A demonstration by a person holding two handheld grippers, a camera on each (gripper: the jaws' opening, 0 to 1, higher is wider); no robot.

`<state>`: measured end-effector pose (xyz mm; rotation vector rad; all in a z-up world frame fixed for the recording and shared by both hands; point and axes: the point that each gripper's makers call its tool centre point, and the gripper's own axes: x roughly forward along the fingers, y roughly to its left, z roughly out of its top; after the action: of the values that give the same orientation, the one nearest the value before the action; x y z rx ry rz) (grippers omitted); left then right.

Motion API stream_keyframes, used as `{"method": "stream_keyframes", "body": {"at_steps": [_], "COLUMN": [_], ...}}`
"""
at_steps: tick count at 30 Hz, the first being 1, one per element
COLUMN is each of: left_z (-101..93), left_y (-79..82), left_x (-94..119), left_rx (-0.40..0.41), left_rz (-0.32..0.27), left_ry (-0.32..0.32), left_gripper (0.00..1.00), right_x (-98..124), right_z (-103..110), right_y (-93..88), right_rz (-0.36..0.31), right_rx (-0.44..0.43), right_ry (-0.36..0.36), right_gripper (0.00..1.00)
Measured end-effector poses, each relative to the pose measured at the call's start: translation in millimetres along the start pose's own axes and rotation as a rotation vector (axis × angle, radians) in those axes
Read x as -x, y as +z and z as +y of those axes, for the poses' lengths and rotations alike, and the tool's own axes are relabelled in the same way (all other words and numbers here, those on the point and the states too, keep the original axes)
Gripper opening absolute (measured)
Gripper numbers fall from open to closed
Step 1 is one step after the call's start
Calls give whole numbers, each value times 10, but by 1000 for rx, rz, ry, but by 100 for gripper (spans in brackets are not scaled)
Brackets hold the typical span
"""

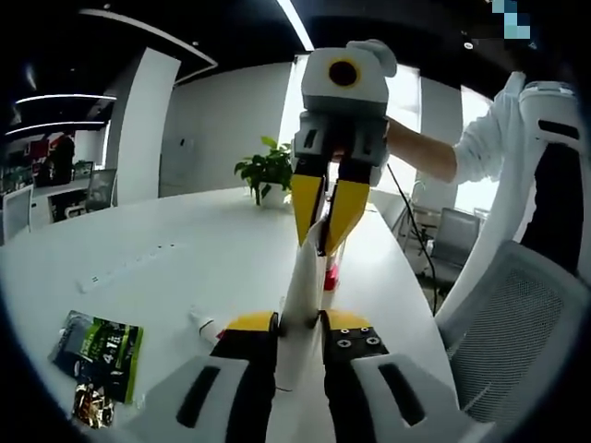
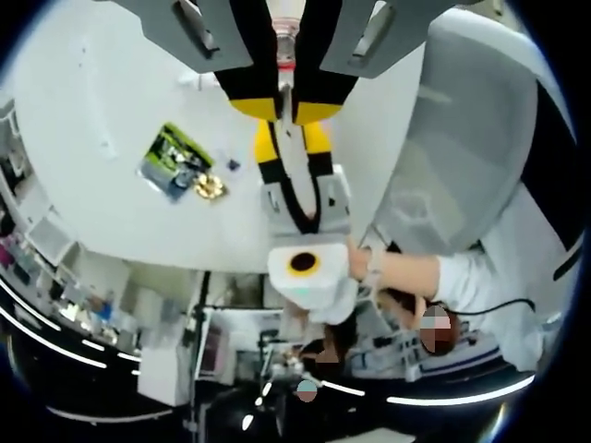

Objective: Arrange the skincare products in the storage area until every visible bottle or jar stands upright without overlapping.

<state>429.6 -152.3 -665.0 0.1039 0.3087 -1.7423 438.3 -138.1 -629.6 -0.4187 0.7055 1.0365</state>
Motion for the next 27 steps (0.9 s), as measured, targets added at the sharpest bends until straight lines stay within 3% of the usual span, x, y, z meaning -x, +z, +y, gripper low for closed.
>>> {"method": "stream_keyframes", "body": {"at_steps": [11,27], "left_z": [-2,130], "left_y": [11,9], "left_x": [-15,10], "left_rx": [-4,-25], "left_rz": [-5,-7], "left_ry": [-2,14], "left_gripper": [14,13], "right_x": [26,61], "right_z": [14,-70], "right_y": [-16,-2], "right_rz": [-2,1], "right_rx": [34,45], "right_ry": [20,-17], "right_gripper": [0,0]}}
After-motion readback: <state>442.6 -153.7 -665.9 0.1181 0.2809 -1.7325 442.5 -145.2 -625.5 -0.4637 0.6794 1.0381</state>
